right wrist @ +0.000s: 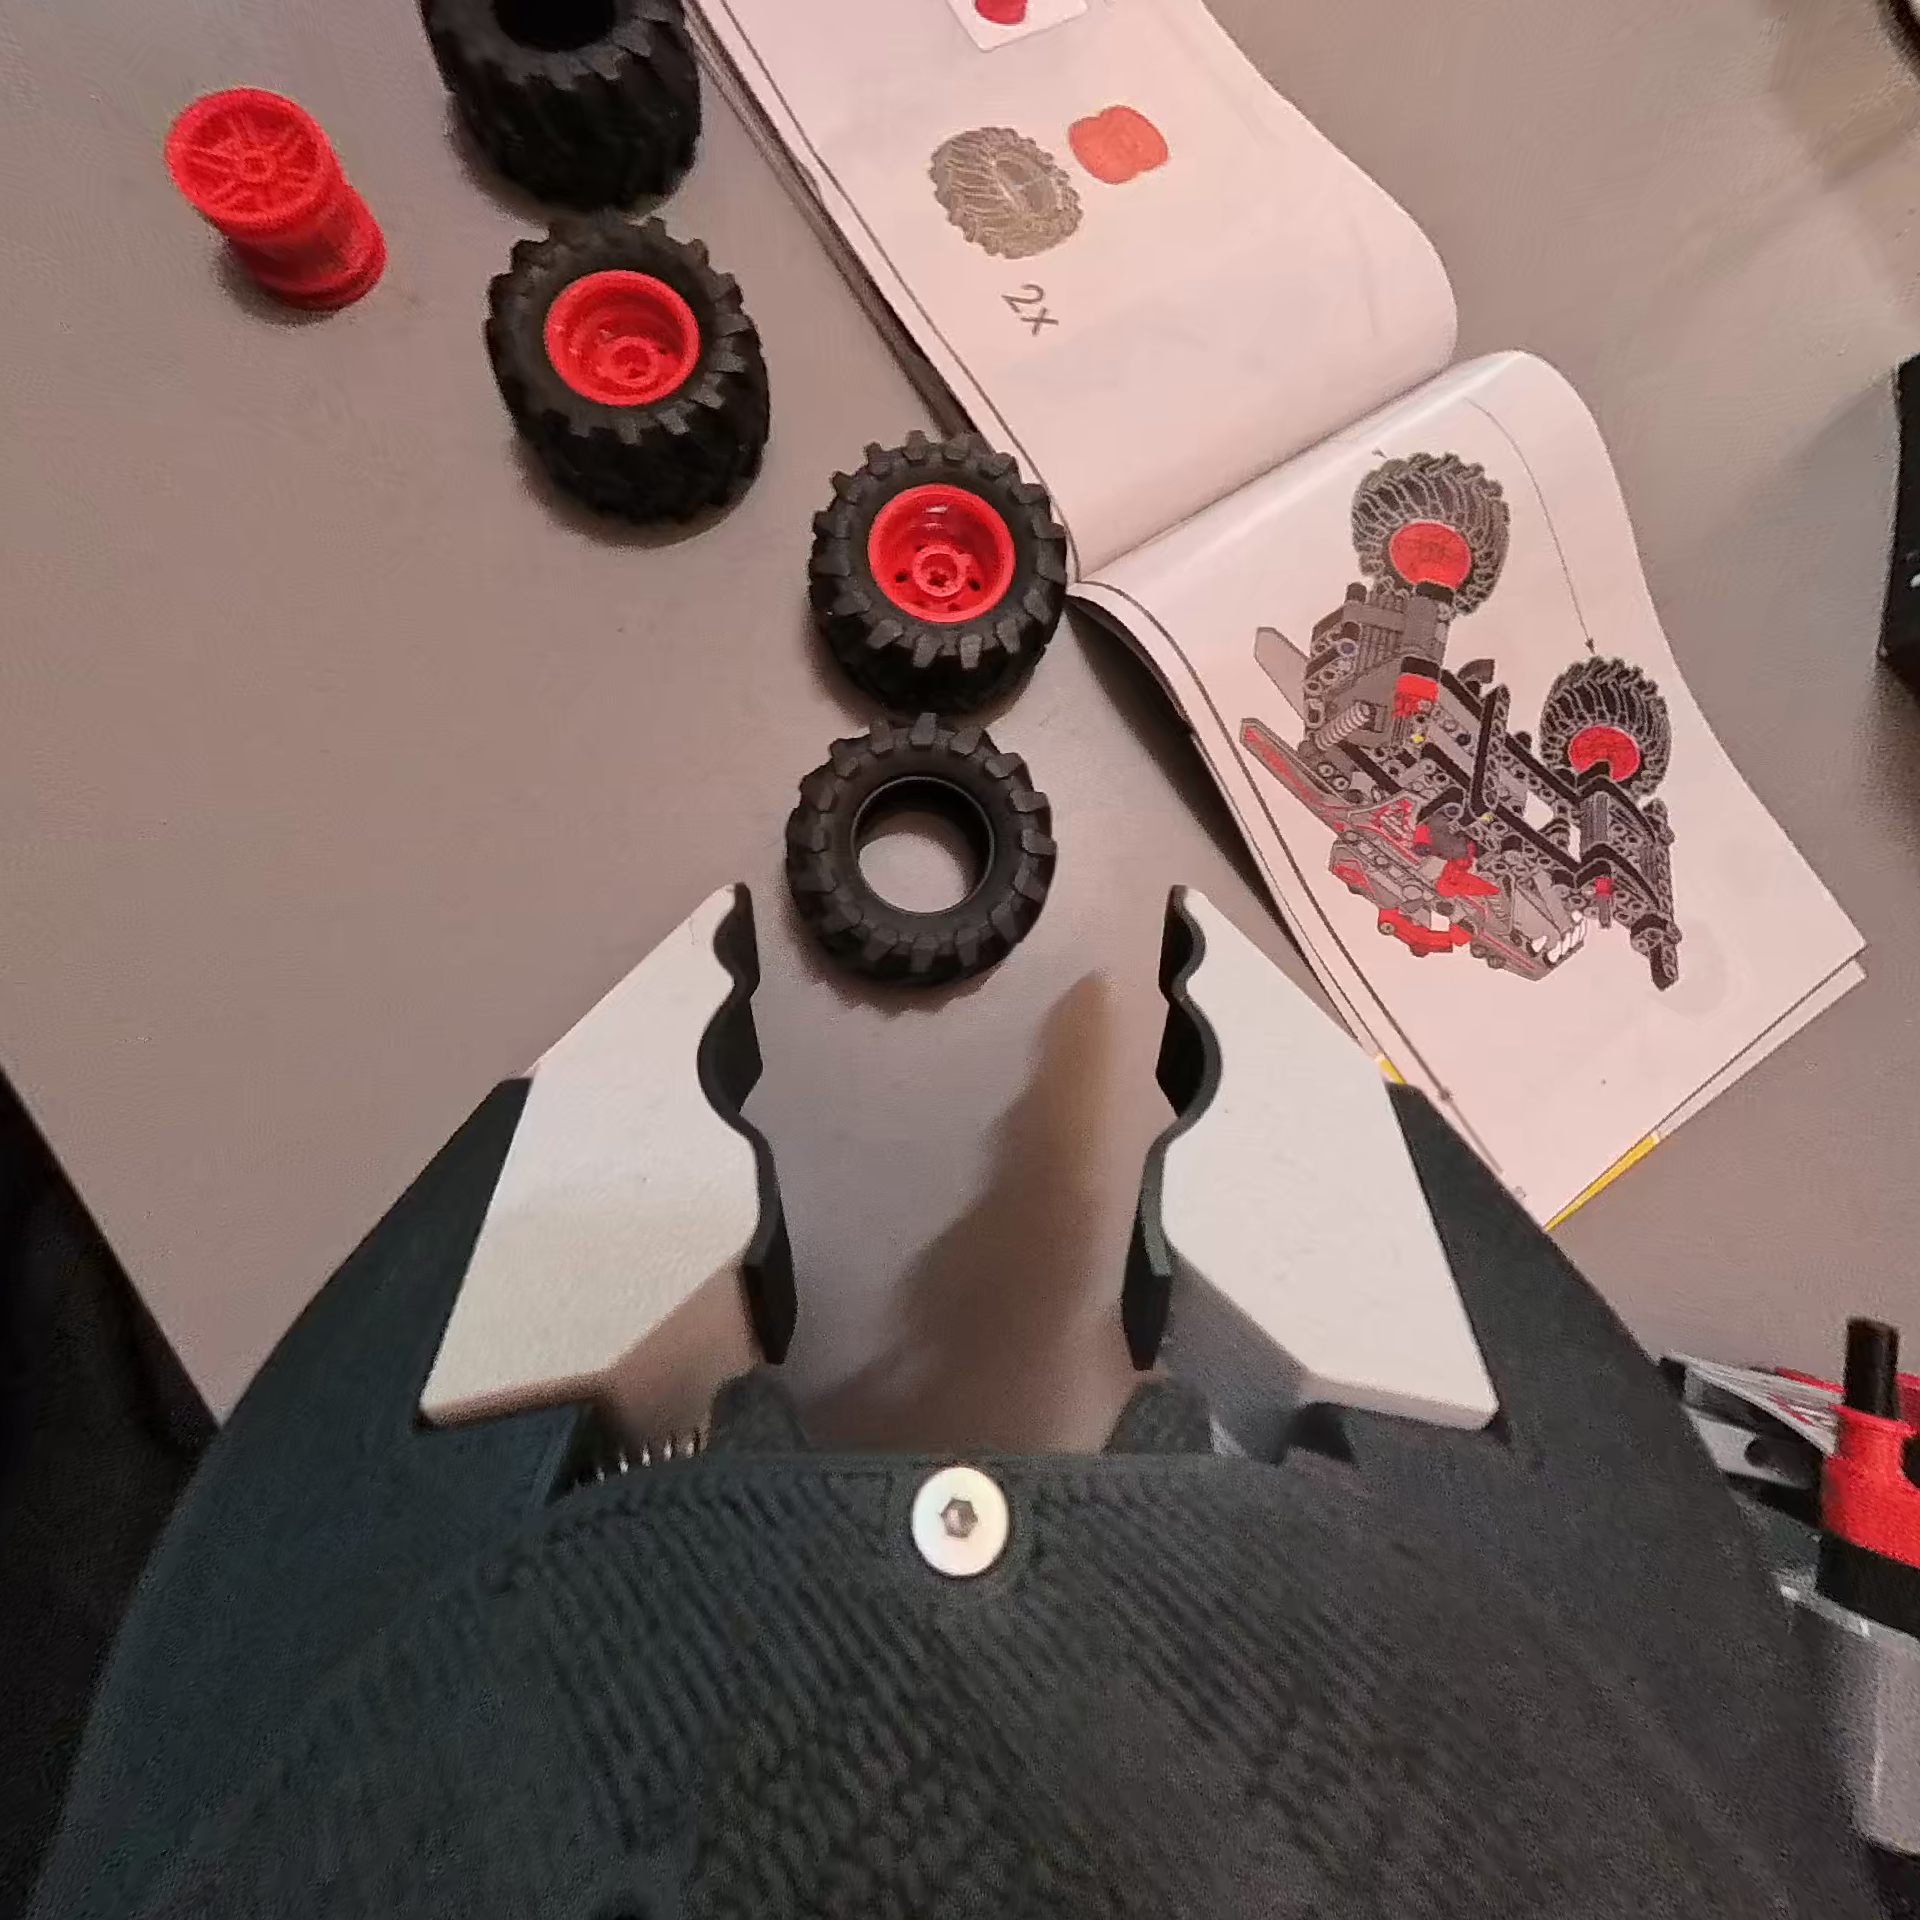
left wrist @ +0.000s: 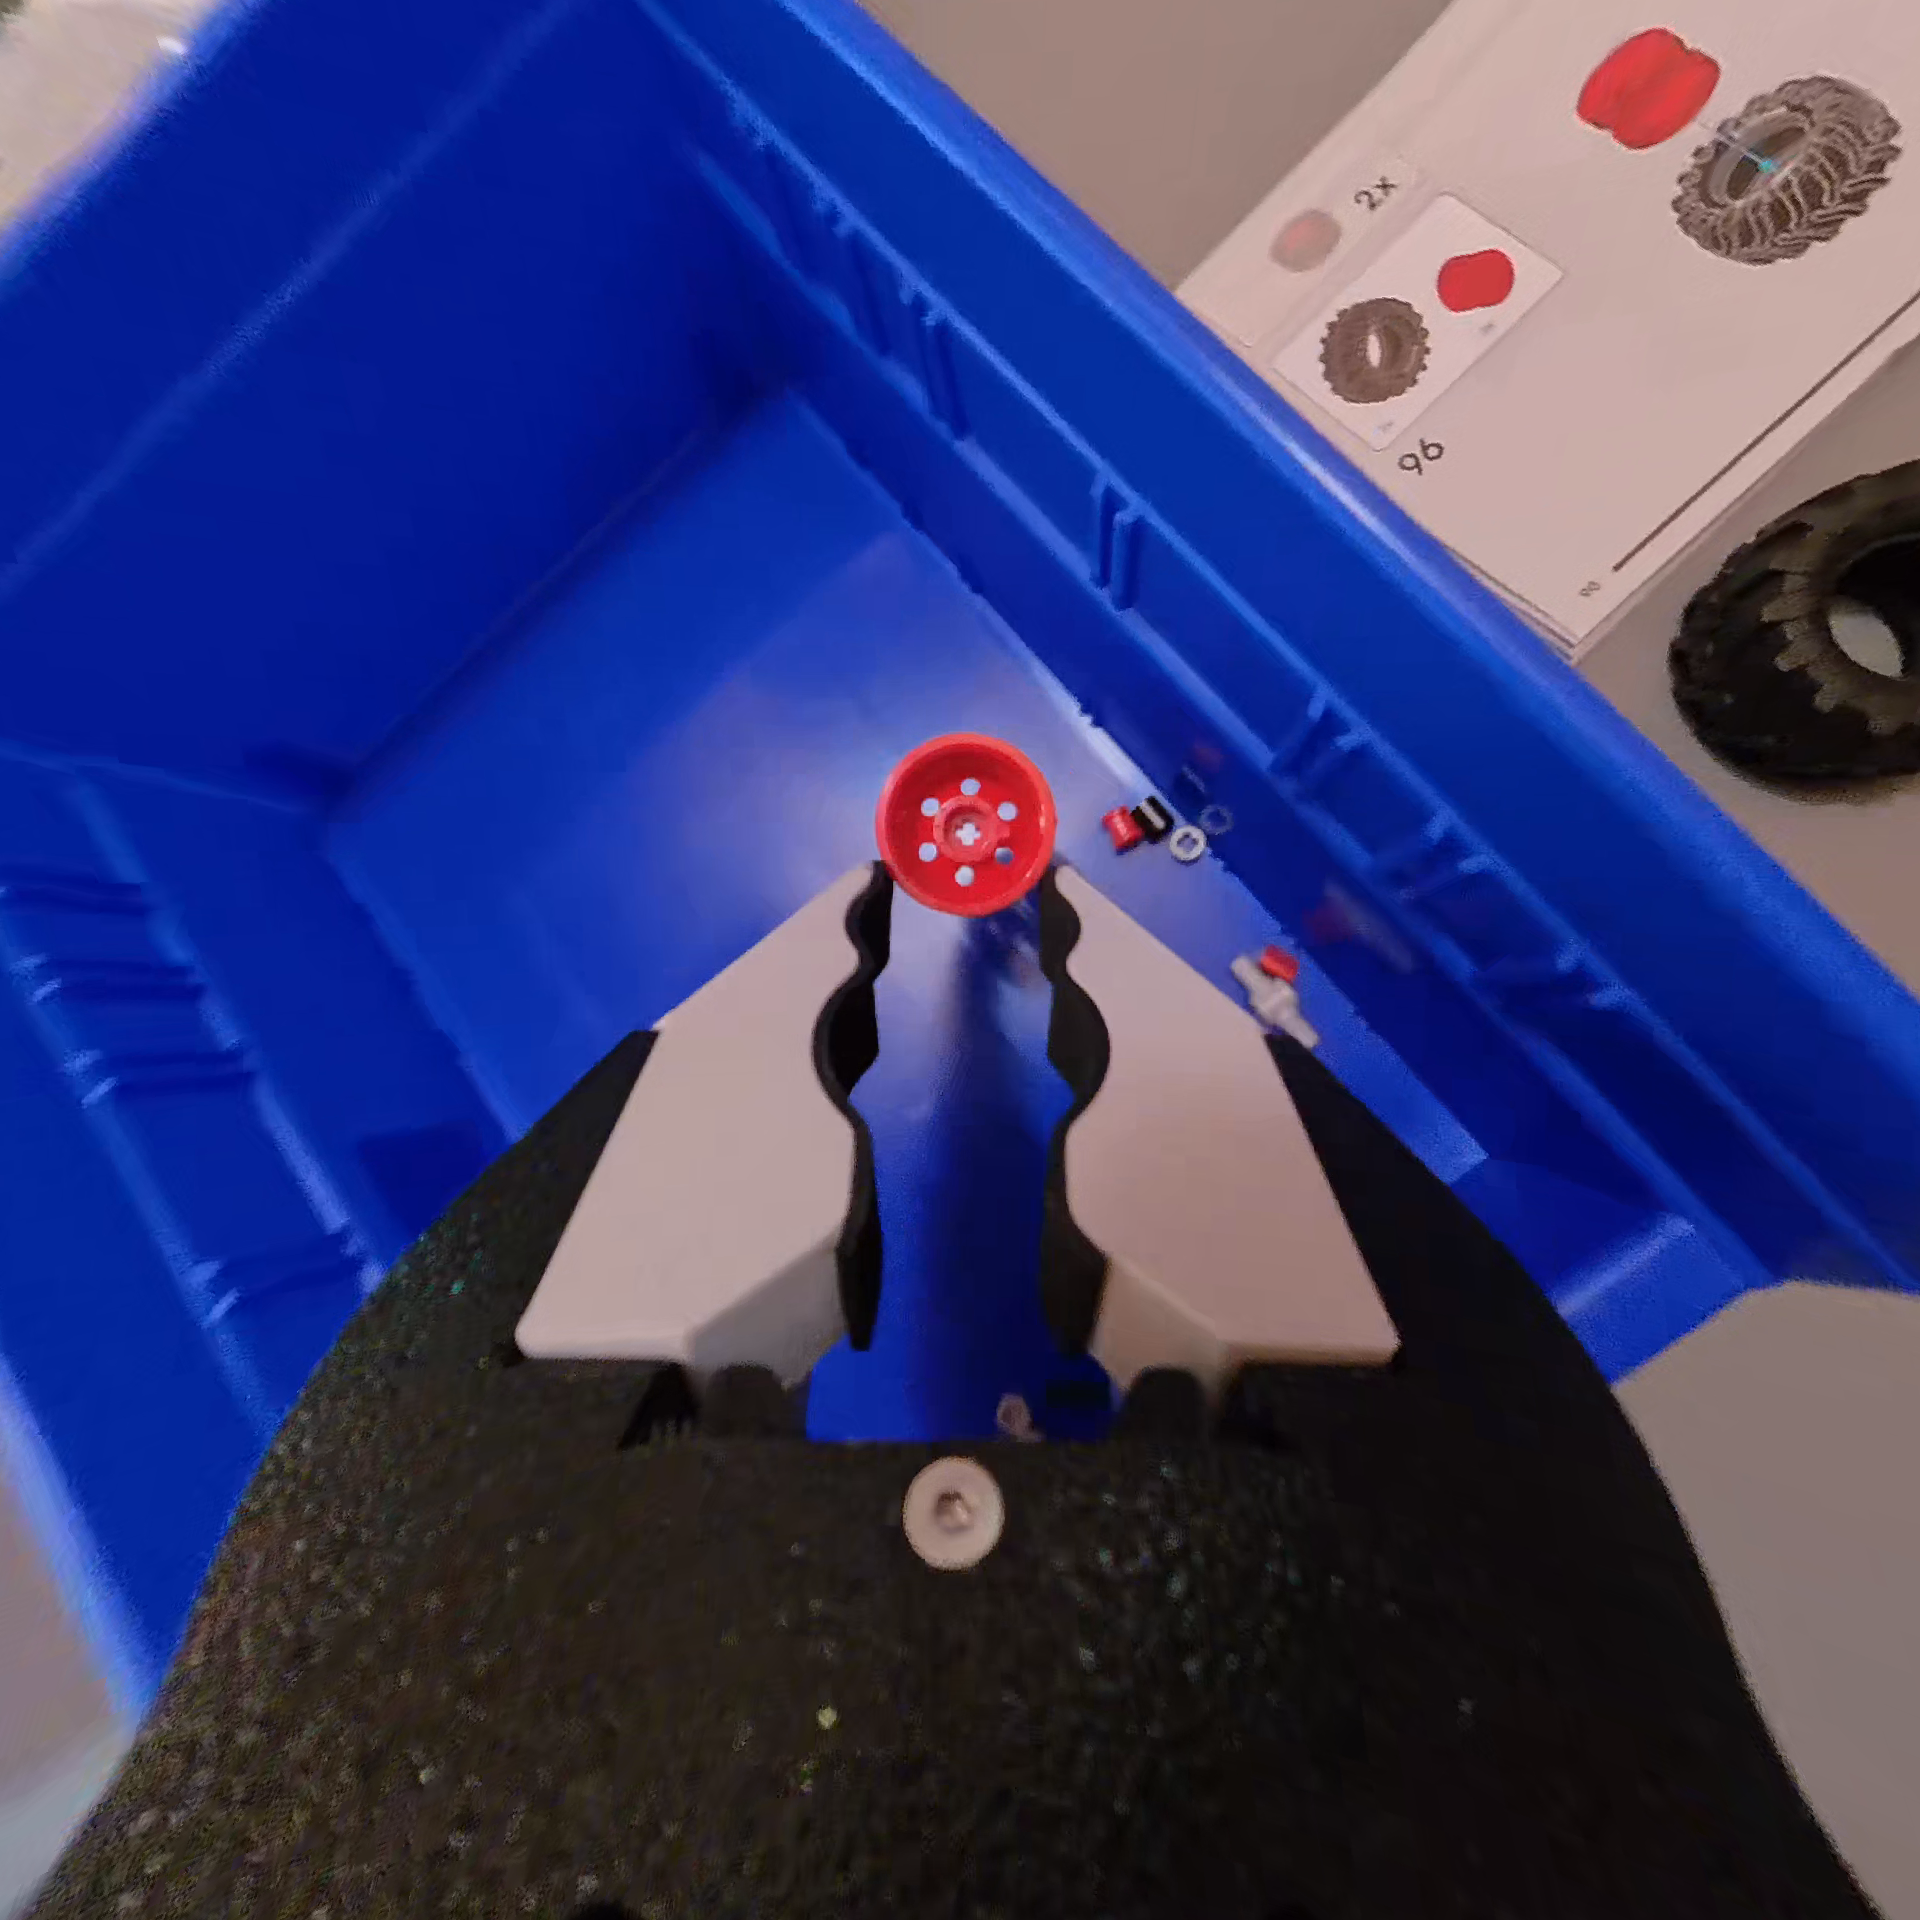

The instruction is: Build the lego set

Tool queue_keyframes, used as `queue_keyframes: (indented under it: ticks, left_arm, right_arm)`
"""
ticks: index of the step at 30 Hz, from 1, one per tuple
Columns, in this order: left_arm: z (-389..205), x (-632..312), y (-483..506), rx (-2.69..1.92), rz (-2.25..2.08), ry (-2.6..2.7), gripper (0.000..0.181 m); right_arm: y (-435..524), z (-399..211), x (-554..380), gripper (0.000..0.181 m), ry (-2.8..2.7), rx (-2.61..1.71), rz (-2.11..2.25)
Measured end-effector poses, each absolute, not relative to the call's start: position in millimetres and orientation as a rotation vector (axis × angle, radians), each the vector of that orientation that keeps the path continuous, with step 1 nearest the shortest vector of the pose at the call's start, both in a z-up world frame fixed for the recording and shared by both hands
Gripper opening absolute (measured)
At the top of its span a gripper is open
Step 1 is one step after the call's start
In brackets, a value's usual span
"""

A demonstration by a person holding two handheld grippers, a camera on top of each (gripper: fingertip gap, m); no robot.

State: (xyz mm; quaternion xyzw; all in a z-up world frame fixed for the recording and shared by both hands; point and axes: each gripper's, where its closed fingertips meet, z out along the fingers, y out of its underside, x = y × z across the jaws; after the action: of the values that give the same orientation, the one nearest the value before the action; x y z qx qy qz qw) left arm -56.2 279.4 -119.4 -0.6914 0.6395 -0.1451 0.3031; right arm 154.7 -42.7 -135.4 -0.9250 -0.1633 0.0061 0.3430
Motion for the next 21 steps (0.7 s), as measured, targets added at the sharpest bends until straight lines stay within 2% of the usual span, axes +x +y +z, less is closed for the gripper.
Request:
queue_keyframes:
  ticks: [6,9,11,14,17,21]
  left_arm:
    - [-35.9,-91.3,251.3,-1.7,-0.409,1.397,0.025]
    - [-6.3,-91.9,197.1,-1.595,-0.503,1.374,0.025]
    - [-13.9,-76.6,145.2,-1.556,-0.606,1.497,0.025]
    - [-49.5,-40.0,64.1,-1.523,-0.75,1.719,0.025]
    - [-95.6,1.6,-2.0,-1.503,-0.848,1.875,0.025]
    - [-143.3,44.6,-39.5,-1.494,-0.819,1.955,0.025]
  right_arm:
    - [-50.6,-150.9,157.1,0.078,-0.462,-2.408,0.057]
    - [-52.6,-158.8,156.8,0.068,-0.508,-2.392,0.05]
    - [-49.1,-160.9,156.0,0.064,-0.539,-2.359,0.039]
    - [-38.5,-158.9,157.5,0.072,-0.542,-2.299,0.02]
    - [-38.2,-161.1,146.2,0.055,-0.586,-2.264,0.105]
    - [-60.3,-161.0,139.2,0.052,-0.666,-2.245,0.146]
